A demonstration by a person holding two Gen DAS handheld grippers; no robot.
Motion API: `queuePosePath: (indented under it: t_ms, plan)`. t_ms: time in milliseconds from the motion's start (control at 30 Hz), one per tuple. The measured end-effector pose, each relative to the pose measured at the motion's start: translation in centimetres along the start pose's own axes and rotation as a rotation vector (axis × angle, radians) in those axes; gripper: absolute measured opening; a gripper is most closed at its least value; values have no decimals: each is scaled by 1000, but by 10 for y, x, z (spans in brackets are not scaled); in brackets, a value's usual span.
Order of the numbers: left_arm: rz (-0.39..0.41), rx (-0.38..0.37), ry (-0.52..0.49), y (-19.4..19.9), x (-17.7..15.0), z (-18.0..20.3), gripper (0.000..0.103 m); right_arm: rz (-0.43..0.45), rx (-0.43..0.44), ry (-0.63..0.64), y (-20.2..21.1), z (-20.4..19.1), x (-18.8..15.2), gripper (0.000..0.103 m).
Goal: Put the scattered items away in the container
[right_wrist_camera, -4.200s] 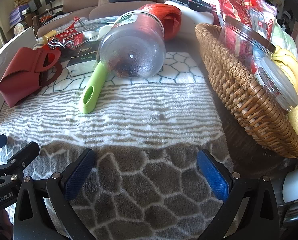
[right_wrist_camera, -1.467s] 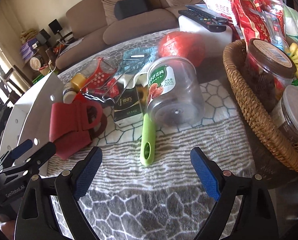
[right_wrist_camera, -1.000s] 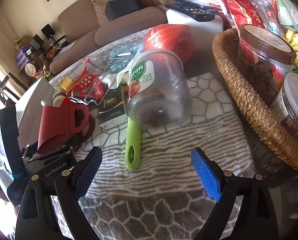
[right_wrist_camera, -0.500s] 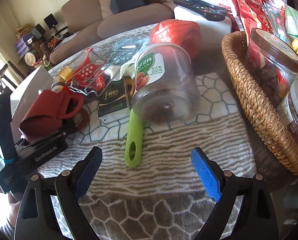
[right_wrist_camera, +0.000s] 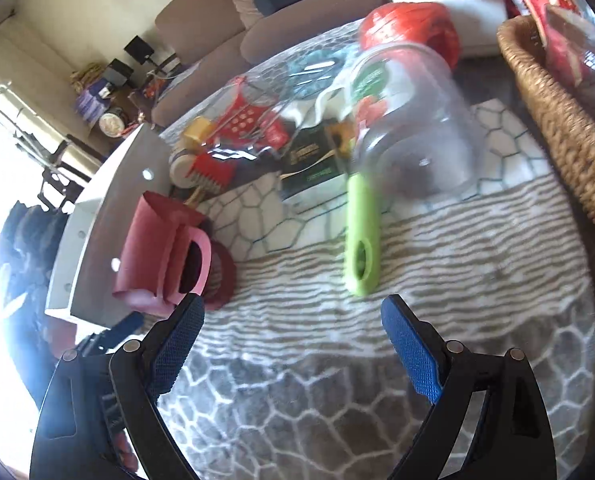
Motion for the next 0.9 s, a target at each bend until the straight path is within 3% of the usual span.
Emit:
queuePosePath:
  t_ms: [100,200,300,367,433,600,667,767,900]
  plan:
    - [25,24,-18,3,1,-1,82,-36,106,-42,-14,-17,-2,92]
    - [45,19,-19,0,9,1,94,-48,209,-119,-26,-24,1,82]
    - [58,42,-40,-8,18,4,99,-63,234,-186,-37,-22,3,60]
    - [57,64,-63,-16,23,8,103,-82,242,-215,-47,-19,4,39]
    - [48,79,-97,-26,27,13,103,-92,256,-233,-54,-17,4,31]
    - [36,145,-132,-45,29,20,103,-80,287,-216,-63,-18,10,21]
    - [42,117,-114,-45,29,18,103,-70,299,-216,-59,-17,13,11]
    - [58,81,-100,-37,28,13,103,-28,329,-204,-44,-20,17,8]
    - [76,21,-6,-18,26,-10,102,18,264,-128,-24,-28,20,7]
Point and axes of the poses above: each gripper's, at about its wrist camera, not at the fingertips, and y roughly against the way its jaws point, z to its right, x to its top, the point moved 2 cm from there along -y, roughly the way its jaws point, and after that the axes turned 8 degrees about -x, right-handed, at the moved point
